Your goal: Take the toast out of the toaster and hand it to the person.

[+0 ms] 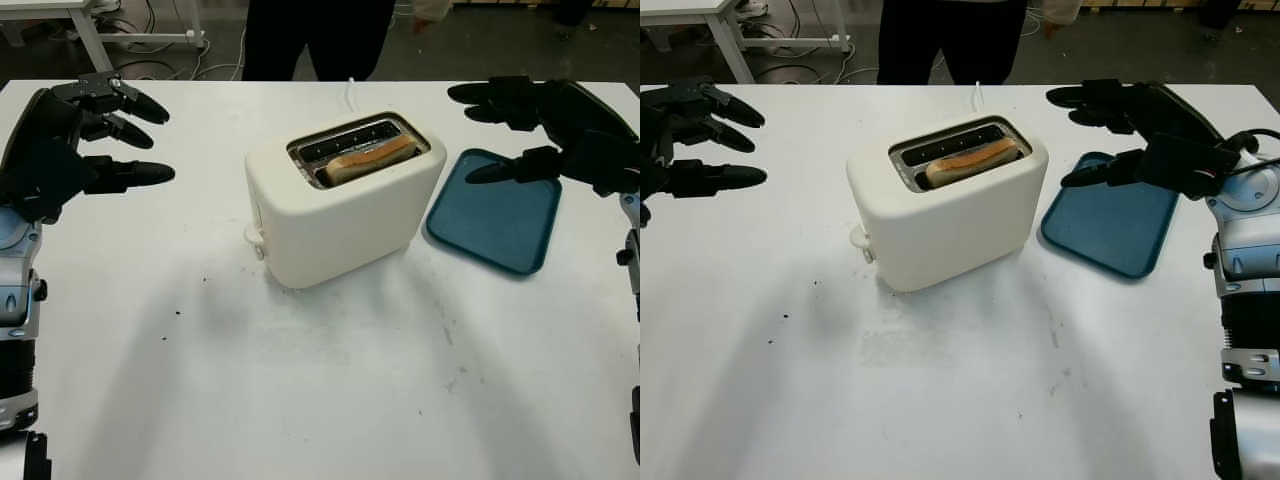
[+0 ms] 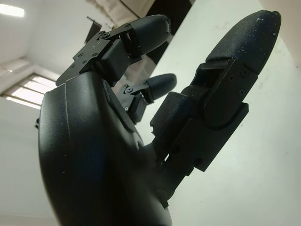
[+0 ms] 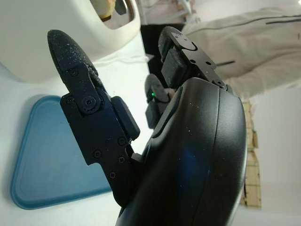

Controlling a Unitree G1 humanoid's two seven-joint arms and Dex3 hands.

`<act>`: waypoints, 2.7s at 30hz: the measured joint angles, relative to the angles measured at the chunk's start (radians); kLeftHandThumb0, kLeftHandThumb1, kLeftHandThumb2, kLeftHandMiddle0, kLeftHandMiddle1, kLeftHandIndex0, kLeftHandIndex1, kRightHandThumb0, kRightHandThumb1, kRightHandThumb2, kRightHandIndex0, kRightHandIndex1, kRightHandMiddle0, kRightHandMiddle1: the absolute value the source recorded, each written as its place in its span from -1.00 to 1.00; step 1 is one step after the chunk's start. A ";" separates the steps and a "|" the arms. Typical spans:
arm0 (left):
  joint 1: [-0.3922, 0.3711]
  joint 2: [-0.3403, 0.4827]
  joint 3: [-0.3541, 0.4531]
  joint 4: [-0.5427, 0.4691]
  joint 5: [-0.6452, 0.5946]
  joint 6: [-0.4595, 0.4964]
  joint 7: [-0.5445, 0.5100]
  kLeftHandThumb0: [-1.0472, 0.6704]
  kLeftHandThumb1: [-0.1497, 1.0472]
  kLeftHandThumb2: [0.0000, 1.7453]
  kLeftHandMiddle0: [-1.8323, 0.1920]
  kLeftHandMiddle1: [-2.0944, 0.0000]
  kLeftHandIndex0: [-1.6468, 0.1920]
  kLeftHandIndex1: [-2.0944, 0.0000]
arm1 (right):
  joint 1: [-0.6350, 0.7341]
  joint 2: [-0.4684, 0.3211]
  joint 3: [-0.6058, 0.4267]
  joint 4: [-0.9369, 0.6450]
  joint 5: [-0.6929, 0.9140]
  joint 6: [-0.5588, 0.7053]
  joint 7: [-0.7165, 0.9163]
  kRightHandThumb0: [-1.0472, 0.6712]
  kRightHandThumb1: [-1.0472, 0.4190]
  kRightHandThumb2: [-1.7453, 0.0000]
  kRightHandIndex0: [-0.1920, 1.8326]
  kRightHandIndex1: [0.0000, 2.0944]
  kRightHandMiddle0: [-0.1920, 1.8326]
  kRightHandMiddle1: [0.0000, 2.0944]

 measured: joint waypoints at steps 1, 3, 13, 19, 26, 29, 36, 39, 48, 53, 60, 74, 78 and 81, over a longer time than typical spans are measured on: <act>0.000 0.000 0.000 0.001 -0.001 -0.005 0.000 -1.00 0.29 -1.00 0.24 -0.04 0.16 0.06 | 0.000 0.000 0.000 0.002 0.003 0.000 0.000 -0.58 -0.57 1.00 -0.41 -0.89 -0.38 -0.99; 0.000 0.000 0.000 0.002 -0.002 -0.009 0.000 -1.00 0.28 -1.00 0.24 -0.05 0.16 0.06 | -0.002 0.000 0.000 0.003 0.010 0.000 0.000 -0.57 -0.57 1.00 -0.42 -0.89 -0.39 -1.00; 0.000 0.000 -0.001 -0.009 0.001 0.019 0.000 -1.00 0.30 -0.99 0.24 -0.05 0.16 0.05 | -0.004 0.000 0.000 0.003 0.015 0.000 0.001 -0.58 -0.57 1.00 -0.44 -0.89 -0.39 -1.00; 0.000 0.000 -0.001 -0.024 0.002 0.031 0.000 -1.00 0.31 -0.99 0.25 -0.07 0.16 0.04 | -0.004 0.000 0.000 -0.001 0.015 0.000 0.000 -0.60 -0.58 1.00 -0.43 -0.88 -0.39 -1.00; 0.000 0.000 0.001 -0.024 -0.003 0.033 0.000 -1.00 0.27 -1.00 0.26 -0.08 0.17 0.04 | -0.004 0.000 0.000 -0.005 0.016 0.000 0.000 -0.56 -0.57 1.00 -0.44 -0.88 -0.40 -1.00; 0.000 0.000 0.000 -0.024 -0.001 0.032 0.000 -1.00 0.29 -0.99 0.25 -0.07 0.17 0.04 | -0.004 0.000 0.000 -0.005 0.018 0.000 0.000 -0.55 -0.56 1.00 -0.44 -0.88 -0.39 -1.00; 0.000 0.000 0.000 -0.023 0.001 0.032 0.000 -1.00 0.29 -1.00 0.25 -0.07 0.17 0.04 | -0.003 0.000 0.000 -0.009 0.016 0.000 0.000 -0.57 -0.58 1.00 -0.43 -0.87 -0.39 -1.00; 0.000 0.000 0.000 -0.023 0.001 0.032 0.001 -1.00 0.28 -1.00 0.24 -0.07 0.17 0.04 | -0.004 0.000 0.000 -0.009 0.016 0.000 0.000 -0.56 -0.57 1.00 -0.43 -0.87 -0.39 -1.00; 0.000 0.000 0.000 -0.018 0.000 0.032 0.001 -1.00 0.29 -1.00 0.24 -0.06 0.17 0.04 | -0.003 0.000 0.000 -0.009 0.017 0.000 0.000 -0.57 -0.57 1.00 -0.43 -0.86 -0.39 -1.00; 0.000 0.000 0.000 -0.019 0.001 0.035 0.001 -1.00 0.30 -1.00 0.25 -0.06 0.17 0.04 | -0.003 0.000 0.000 -0.009 0.017 0.000 0.000 -0.57 -0.57 1.00 -0.44 -0.86 -0.39 -1.00; 0.000 0.000 0.000 -0.021 0.001 0.039 0.001 -1.00 0.31 -1.00 0.25 -0.07 0.17 0.04 | -0.003 0.000 0.000 -0.009 0.017 -0.001 0.000 -0.61 -0.58 1.00 -0.43 -0.85 -0.38 -0.99; 0.000 0.000 0.000 -0.024 0.000 0.043 0.001 -1.00 0.29 -1.00 0.26 -0.08 0.18 0.04 | -0.003 0.000 0.000 -0.012 0.011 -0.001 -0.001 -0.57 -0.58 1.00 -0.44 -0.84 -0.39 -1.00; 0.000 0.000 0.000 -0.024 0.000 0.043 0.001 -1.00 0.29 -1.00 0.26 -0.07 0.18 0.04 | -0.003 0.000 0.000 -0.012 0.014 -0.001 -0.001 -0.55 -0.57 1.00 -0.45 -0.84 -0.39 -1.00; 0.000 0.000 0.000 -0.024 0.000 0.043 0.001 -1.00 0.29 -1.00 0.27 -0.07 0.18 0.04 | -0.003 0.000 0.000 -0.012 0.014 -0.001 -0.001 -0.57 -0.58 0.99 -0.45 -0.84 -0.39 -1.00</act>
